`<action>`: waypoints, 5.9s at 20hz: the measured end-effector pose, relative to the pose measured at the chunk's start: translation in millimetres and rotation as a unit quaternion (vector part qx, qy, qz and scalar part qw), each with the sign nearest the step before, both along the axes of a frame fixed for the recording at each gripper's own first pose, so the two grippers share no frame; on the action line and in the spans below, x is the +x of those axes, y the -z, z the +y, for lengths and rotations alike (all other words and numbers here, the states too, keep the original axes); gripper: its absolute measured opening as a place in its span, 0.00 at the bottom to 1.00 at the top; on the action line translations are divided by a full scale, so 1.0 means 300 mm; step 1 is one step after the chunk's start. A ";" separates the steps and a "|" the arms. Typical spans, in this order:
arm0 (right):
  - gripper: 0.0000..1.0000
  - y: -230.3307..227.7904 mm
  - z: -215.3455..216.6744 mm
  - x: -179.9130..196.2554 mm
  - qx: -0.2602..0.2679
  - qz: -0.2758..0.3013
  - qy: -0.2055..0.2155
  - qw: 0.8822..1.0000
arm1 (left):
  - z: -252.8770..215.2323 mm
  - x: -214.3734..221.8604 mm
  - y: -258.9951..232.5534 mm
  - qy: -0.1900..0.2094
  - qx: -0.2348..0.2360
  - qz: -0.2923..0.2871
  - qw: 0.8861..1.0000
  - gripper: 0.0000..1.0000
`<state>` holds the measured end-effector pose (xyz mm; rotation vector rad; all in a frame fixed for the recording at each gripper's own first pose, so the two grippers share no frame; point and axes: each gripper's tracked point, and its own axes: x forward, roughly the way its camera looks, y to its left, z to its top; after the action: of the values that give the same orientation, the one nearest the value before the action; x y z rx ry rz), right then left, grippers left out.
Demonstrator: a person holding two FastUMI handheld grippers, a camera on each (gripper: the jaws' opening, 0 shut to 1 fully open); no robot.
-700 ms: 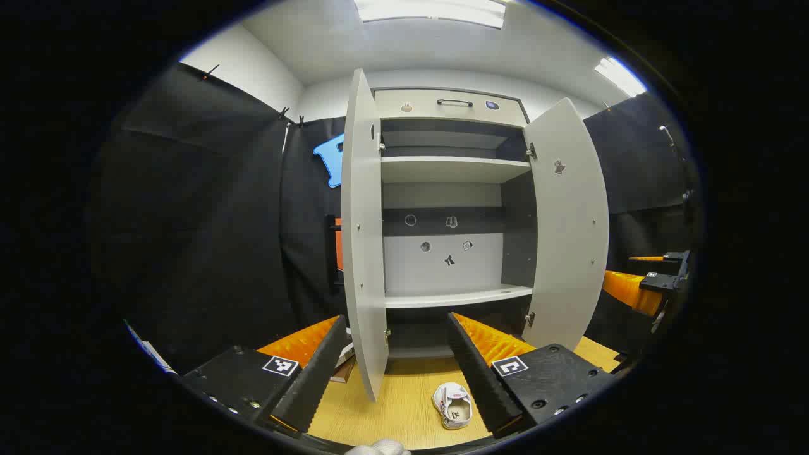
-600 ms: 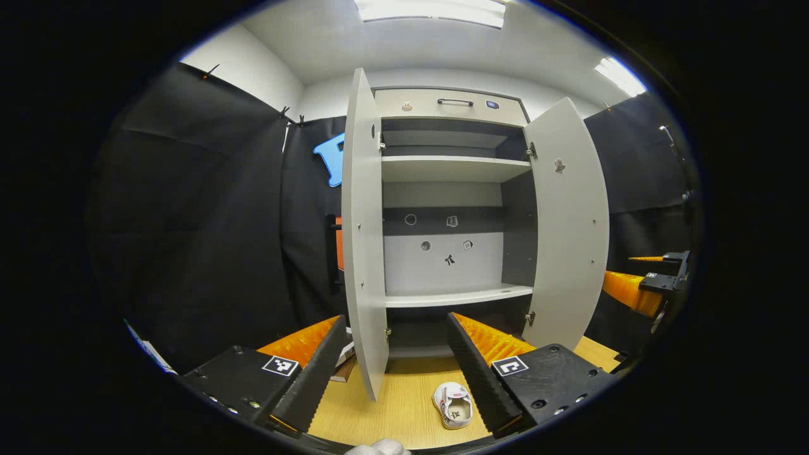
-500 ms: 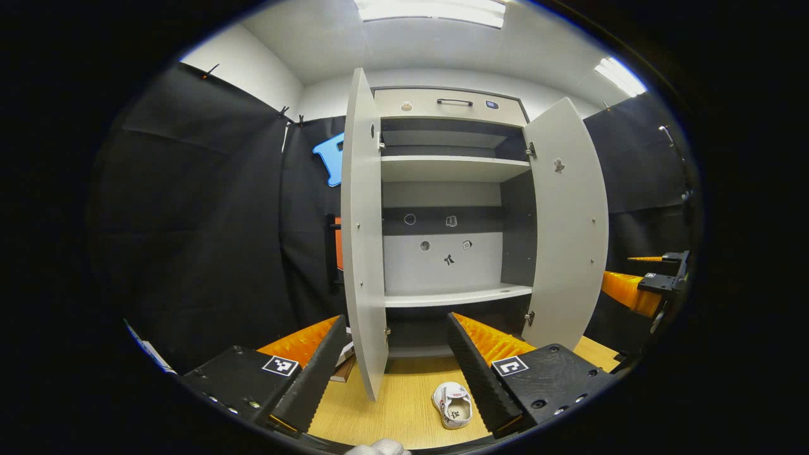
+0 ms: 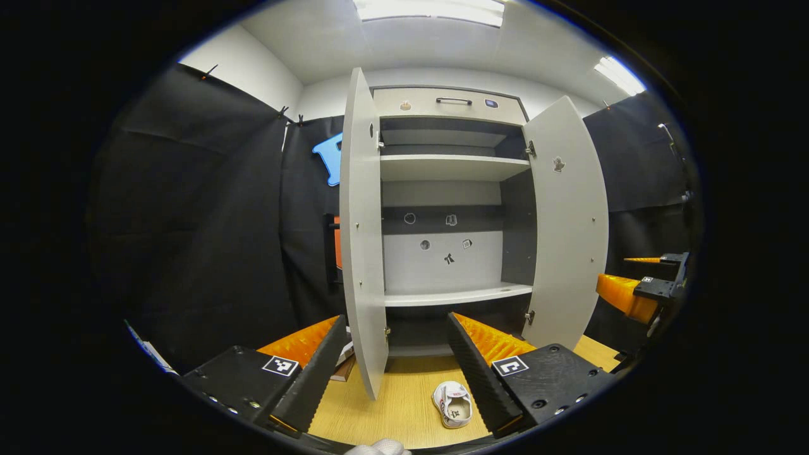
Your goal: Grab one shoe with the right hand and put it into the shoe cabinet, grab the other shoe with the left hand and put it into the shoe cabinet; then close the right door with the right hand and the left door with the left hand.
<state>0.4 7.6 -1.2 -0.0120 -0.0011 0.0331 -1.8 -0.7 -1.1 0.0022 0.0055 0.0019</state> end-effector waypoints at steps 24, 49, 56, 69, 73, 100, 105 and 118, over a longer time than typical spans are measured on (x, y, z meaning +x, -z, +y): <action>0.70 1.301 0.269 0.435 0.025 0.377 -0.067 0.923 | 0.025 0.009 0.024 -0.044 0.033 0.026 0.998 0.95; 0.06 0.980 0.204 0.702 0.061 0.324 -0.105 0.938 | 0.014 0.056 0.068 -0.111 0.008 0.052 0.992 0.96; 0.06 0.479 0.219 0.774 0.074 0.220 -0.131 0.964 | 0.007 0.024 0.075 -0.113 -0.003 0.044 0.993 0.96; 0.05 0.029 0.270 1.238 0.037 0.109 -0.106 0.988 | 0.003 0.000 0.125 -0.131 -0.019 0.053 0.990 0.97; 0.05 0.014 0.265 1.429 0.016 0.125 -0.085 0.988 | 0.006 -0.011 0.124 -0.144 -0.014 0.054 0.988 0.96; 0.59 0.026 0.236 1.593 0.007 0.271 -0.035 0.962 | 0.057 -0.084 0.092 -0.148 -0.016 0.031 0.988 0.96; 0.99 -0.239 0.191 1.359 -0.002 0.111 -0.032 0.993 | 0.070 -0.099 0.084 -0.131 -0.019 0.027 0.991 0.97; 1.00 -0.148 0.048 0.419 0.005 -0.031 -0.065 0.997 | 0.006 -0.060 0.143 -0.015 -0.001 0.031 0.999 0.96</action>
<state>126.1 22.0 43.3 -0.0032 -0.0650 0.1619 -19.9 1.1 -44.0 0.0004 0.0673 0.0313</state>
